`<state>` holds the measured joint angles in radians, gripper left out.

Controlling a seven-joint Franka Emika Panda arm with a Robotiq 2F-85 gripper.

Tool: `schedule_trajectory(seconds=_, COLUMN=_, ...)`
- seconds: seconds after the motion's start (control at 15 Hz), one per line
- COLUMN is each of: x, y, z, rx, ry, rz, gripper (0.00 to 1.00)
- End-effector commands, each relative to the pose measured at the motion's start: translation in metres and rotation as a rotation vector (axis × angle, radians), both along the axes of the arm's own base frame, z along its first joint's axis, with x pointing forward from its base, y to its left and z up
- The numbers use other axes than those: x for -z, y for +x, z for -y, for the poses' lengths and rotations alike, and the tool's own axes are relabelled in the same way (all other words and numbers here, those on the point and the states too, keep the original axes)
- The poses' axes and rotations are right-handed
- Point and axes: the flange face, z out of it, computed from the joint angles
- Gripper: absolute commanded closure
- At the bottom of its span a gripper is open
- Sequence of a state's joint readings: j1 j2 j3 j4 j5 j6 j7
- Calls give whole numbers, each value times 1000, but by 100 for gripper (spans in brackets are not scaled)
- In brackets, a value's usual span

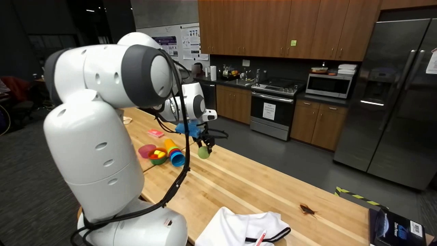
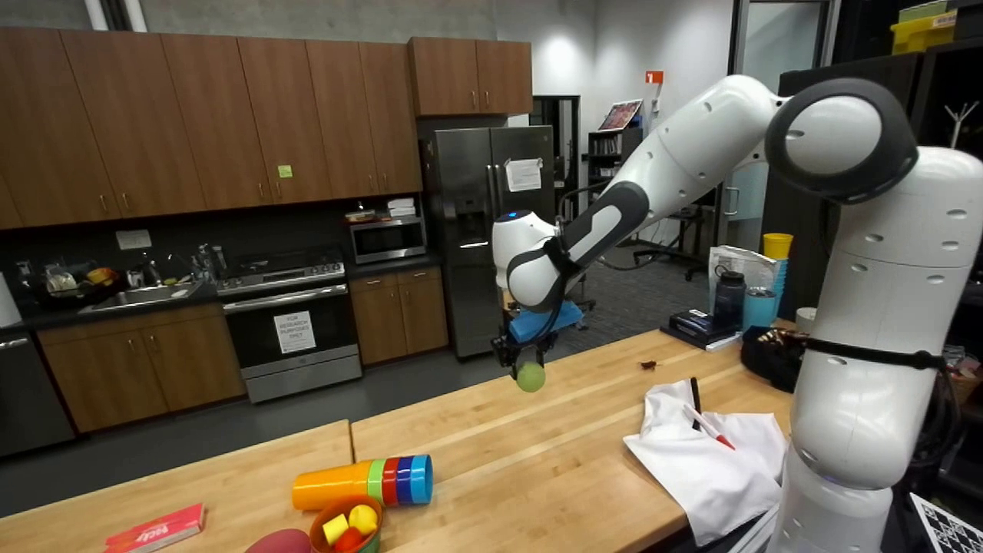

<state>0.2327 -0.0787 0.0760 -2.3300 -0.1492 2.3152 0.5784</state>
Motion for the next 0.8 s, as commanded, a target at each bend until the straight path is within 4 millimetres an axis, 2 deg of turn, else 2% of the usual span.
schedule_trajectory(seconds=0.0, x=-8, y=-61, z=40, rx=99, ry=9, rz=14, gripper=60)
schedule_trajectory(seconds=0.2, x=-3, y=-96, z=87, rx=138, ry=13, rz=17, gripper=60)
schedule_trajectory(seconds=0.4, x=8, y=-119, z=138, rx=88, ry=-9, rz=26, gripper=60)
schedule_trajectory(seconds=0.53, x=29, y=-122, z=169, rx=3, ry=8, rz=29, gripper=60)
schedule_trajectory(seconds=0.6, x=29, y=-106, z=183, rx=-27, ry=5, rz=25, gripper=60)
schedule_trajectory(seconds=0.73, x=44, y=-111, z=205, rx=-110, ry=37, rz=18, gripper=60)
